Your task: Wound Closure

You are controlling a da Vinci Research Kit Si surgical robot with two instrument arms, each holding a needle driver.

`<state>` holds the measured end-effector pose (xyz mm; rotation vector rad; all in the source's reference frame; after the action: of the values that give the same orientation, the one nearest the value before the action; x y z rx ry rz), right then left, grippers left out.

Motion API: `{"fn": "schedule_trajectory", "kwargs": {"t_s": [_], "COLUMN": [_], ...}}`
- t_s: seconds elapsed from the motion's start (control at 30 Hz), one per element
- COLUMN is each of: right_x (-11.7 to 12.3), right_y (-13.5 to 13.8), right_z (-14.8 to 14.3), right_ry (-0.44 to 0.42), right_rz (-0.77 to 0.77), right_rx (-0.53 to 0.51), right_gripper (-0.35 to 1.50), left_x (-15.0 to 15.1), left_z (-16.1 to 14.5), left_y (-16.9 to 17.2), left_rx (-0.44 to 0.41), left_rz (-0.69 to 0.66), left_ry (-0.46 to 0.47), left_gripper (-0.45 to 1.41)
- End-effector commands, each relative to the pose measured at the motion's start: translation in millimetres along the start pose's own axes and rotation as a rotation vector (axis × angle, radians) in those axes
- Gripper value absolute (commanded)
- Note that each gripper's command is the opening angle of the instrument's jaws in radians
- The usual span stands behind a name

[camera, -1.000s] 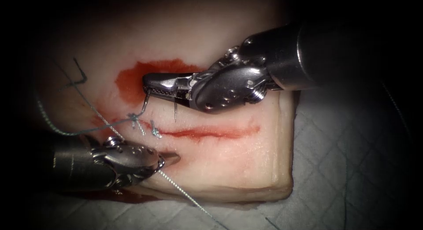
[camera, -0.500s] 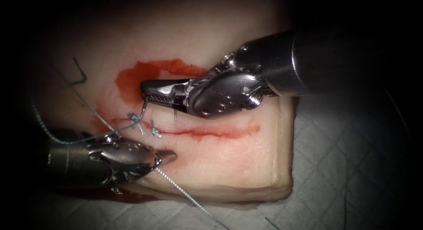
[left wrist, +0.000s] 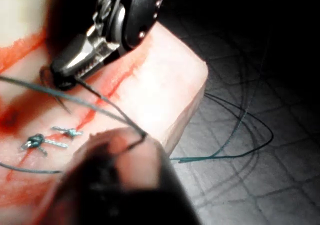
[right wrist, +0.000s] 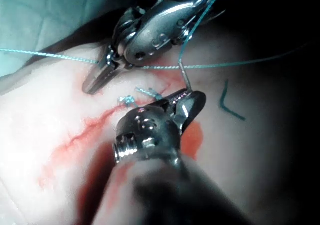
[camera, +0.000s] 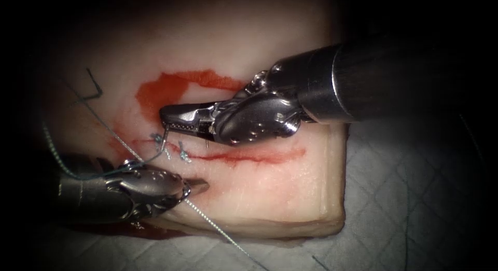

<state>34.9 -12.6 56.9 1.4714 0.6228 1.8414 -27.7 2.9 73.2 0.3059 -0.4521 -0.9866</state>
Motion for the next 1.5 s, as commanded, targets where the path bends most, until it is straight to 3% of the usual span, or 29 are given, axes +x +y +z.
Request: {"fn": "schedule_trajectory", "kwargs": {"t_s": [0.03,0.5,0.67,1.0,1.27,1.5], "right_x": [0.3,0.5,0.5,0.6,0.9,1.2], "right_y": [-0.1,0.8,0.7,-0.2,-0.4,-0.3], "right_z": [0.8,1.0,1.0,0.5,0.3,0.0], "right_ry": [0.000,0.016,0.016,0.029,0.013,0.012], "right_rz": [0.018,0.192,0.284,0.388,0.592,0.615], "right_rx": [0.014,0.055,0.133,0.180,0.190,0.187], "right_gripper": [-0.35,-0.35,-0.35,-0.35,-0.35,-0.35], "left_x": [0.2,0.7,0.8,1.7,1.7,1.6], "left_z": [0.9,1.5,1.6,2.2,2.1,2.0], "left_y": [-0.2,-0.2,-0.3,-0.2,-0.1,0.0], "left_rx": [0.002,-0.003,-0.004,-0.023,-0.020,-0.024], "left_rz": [0.003,0.006,0.006,0.024,0.024,0.030], "left_ry": [0.012,0.045,0.044,0.081,0.085,0.085], "left_gripper": [-0.45,-0.45,-0.45,-0.45,-0.45,-0.45]}}
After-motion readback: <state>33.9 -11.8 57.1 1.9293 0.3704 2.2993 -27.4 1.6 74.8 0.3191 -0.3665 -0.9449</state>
